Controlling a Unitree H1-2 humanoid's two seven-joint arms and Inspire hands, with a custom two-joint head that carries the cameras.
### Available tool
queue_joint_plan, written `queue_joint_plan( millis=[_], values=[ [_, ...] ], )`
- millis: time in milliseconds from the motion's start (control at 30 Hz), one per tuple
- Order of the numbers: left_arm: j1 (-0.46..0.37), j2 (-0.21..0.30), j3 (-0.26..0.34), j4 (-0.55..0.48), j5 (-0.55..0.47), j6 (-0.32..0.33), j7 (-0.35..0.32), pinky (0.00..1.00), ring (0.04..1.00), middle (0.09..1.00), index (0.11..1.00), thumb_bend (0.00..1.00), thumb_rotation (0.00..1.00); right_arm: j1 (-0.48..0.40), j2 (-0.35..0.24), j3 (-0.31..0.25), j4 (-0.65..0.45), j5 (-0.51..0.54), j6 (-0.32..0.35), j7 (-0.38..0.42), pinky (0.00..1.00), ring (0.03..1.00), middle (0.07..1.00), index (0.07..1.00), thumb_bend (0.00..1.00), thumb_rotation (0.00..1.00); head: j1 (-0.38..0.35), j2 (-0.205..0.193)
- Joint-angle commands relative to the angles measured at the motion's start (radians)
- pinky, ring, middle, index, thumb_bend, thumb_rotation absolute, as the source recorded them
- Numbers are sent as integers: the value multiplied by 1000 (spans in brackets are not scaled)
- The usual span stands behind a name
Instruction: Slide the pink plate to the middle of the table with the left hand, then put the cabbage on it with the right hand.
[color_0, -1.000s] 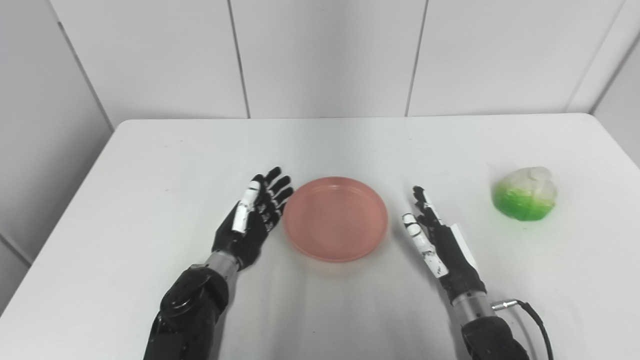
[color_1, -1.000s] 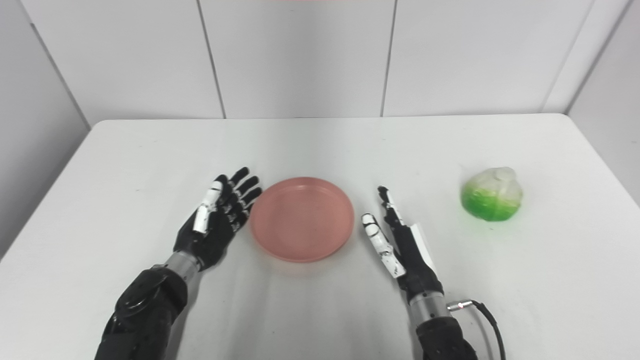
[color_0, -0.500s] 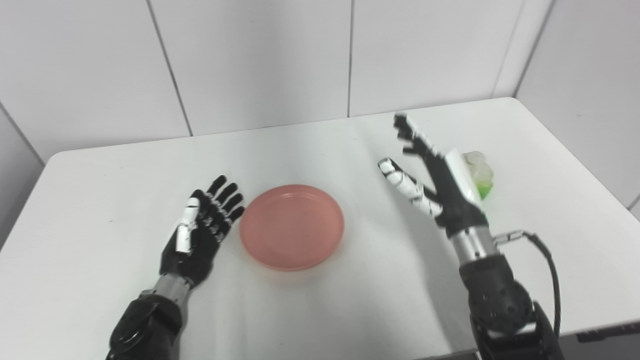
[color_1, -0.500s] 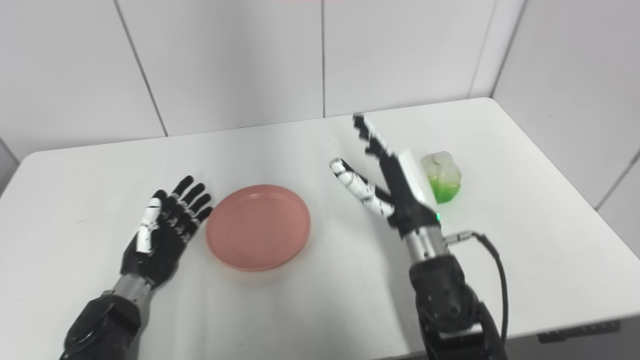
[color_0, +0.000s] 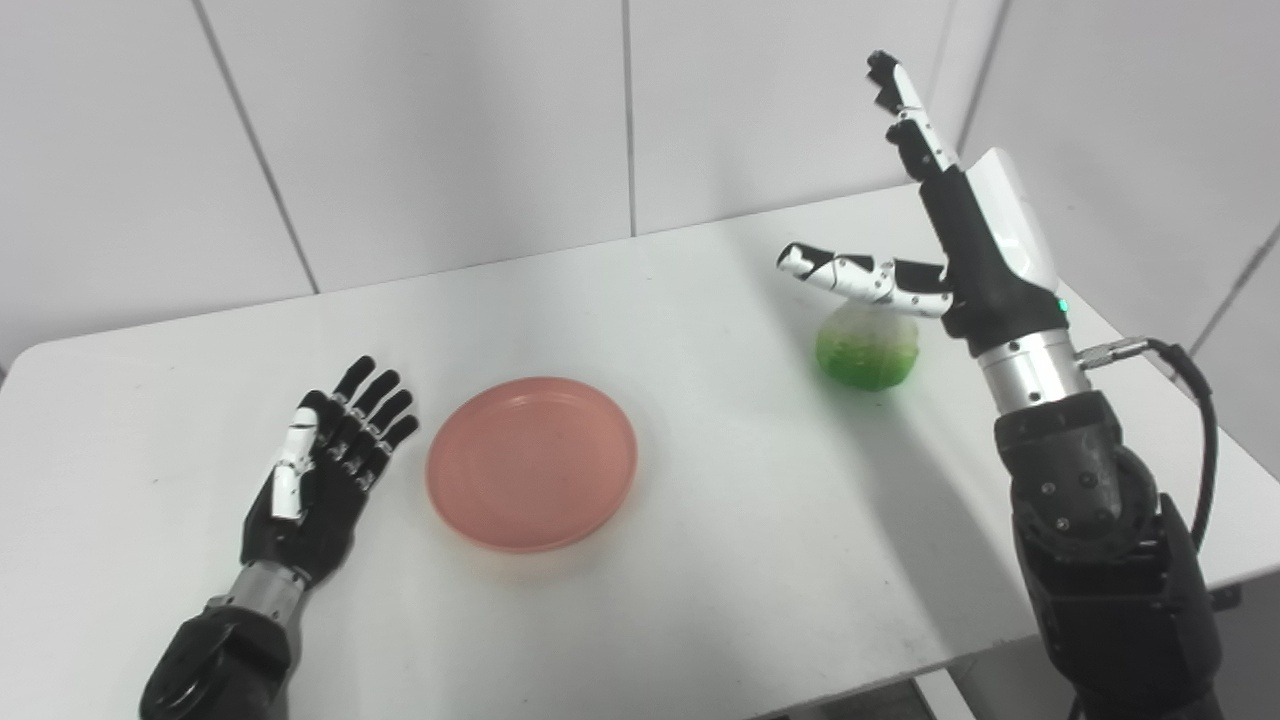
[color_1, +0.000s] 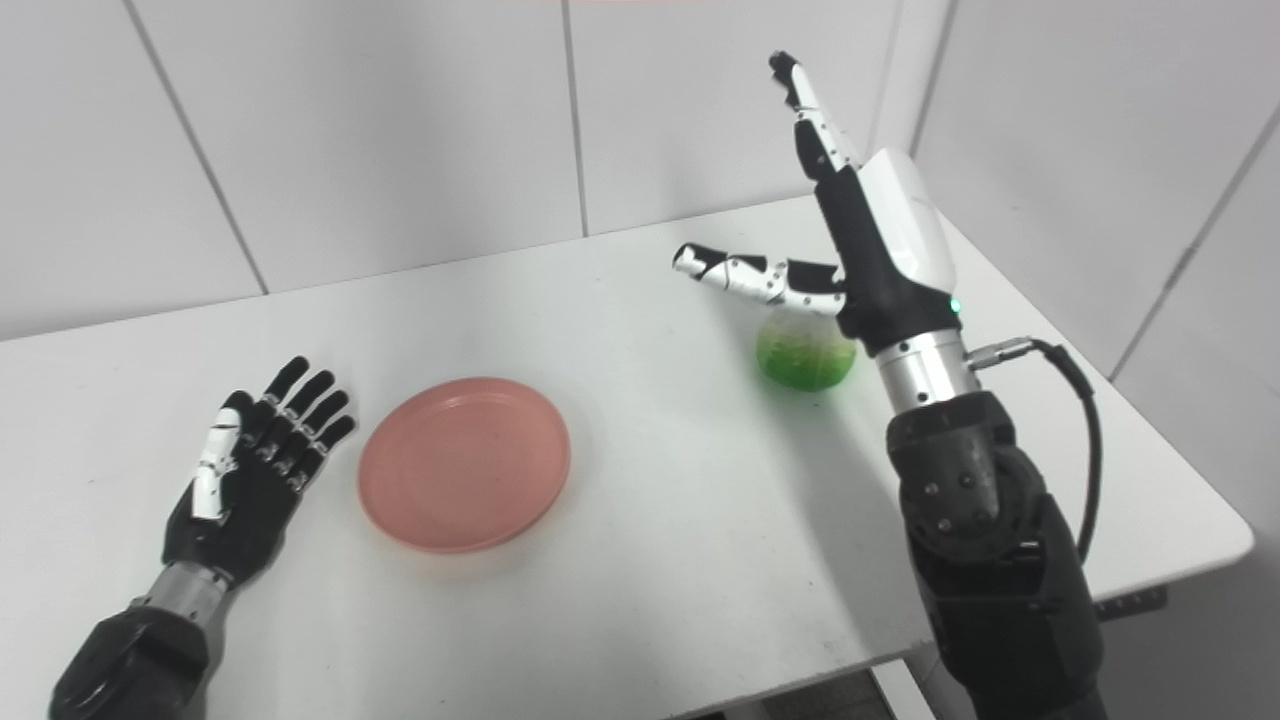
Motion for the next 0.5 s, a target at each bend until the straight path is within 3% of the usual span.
queue_joint_plan(
  millis=[0,100,267,467],
  values=[
    [52,19,6,97,9,2,-18,903,909,915,908,500,898,-17,-34,-23,-21,-22,19,-4,911,974,991,1000,1000,675,-9,-4],
    [46,25,12,115,11,-7,-25,891,903,912,903,509,881,1,-63,-52,6,-26,39,3,932,997,1000,1000,1000,680,-19,-7],
    [44,39,13,119,24,-16,-23,875,889,897,888,509,880,27,-93,-80,78,-32,93,15,862,969,1000,1000,1000,709,-27,-10],
    [40,47,19,146,20,-23,-27,860,876,884,885,503,880,35,-103,-82,187,1,74,-4,820,945,1000,1000,1000,709,-27,-11]
  ],
)
